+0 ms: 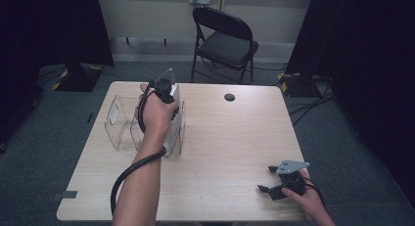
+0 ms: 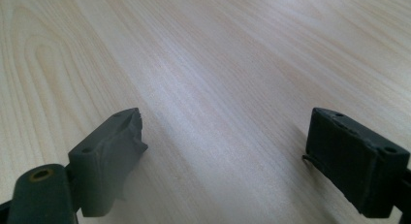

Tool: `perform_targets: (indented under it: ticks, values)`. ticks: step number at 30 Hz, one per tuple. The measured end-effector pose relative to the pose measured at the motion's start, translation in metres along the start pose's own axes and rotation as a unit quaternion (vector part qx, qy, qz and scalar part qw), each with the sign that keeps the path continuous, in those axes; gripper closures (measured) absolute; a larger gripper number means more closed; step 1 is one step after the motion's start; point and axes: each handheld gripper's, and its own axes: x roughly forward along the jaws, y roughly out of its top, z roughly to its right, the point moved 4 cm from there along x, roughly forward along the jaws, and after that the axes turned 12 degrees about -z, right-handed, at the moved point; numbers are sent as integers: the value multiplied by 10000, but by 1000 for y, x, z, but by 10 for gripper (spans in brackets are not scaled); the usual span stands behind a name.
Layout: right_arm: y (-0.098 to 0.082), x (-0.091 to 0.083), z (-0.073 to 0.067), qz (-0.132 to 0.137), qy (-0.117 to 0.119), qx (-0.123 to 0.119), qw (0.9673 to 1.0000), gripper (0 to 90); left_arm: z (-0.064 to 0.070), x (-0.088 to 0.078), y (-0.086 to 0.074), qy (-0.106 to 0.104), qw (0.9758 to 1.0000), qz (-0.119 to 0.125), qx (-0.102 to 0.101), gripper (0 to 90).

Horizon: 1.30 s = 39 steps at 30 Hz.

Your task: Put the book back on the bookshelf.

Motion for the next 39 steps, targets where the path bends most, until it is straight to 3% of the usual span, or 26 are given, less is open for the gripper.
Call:
perform_targets:
  ticks: [8, 26, 27, 30, 32, 34, 39]
  values:
    - [0, 0, 0, 0, -4, -1, 10000, 125, 1, 1, -1, -56, 9999, 61, -73, 517]
    - [0, 0, 0, 4, -4, -11, 10000, 125, -2, 0, -5, -121, 9997, 227, -10, 487]
    - [0, 0, 0, 2, -2, -5, 10000, 125, -2, -1, -5, -86, 9998, 186, 74, 485]
    - [0, 0, 0, 1, 1, -4, 10000, 125, 0, -2, -6, -153, 9996, 227, 27, 478]
    - [0, 0, 0, 1, 0, -2, 10000, 125, -2, -3, -7, -129, 9996, 184, 156, 474]
    - [0, 0, 0, 0, 1, 3, 10000, 125, -2, -4, -8, -163, 9996, 242, 54, 458]
    - [0, 0, 0, -6, 0, -10, 10000, 125, -3, -5, -10, -173, 9993, 274, 160, 434]
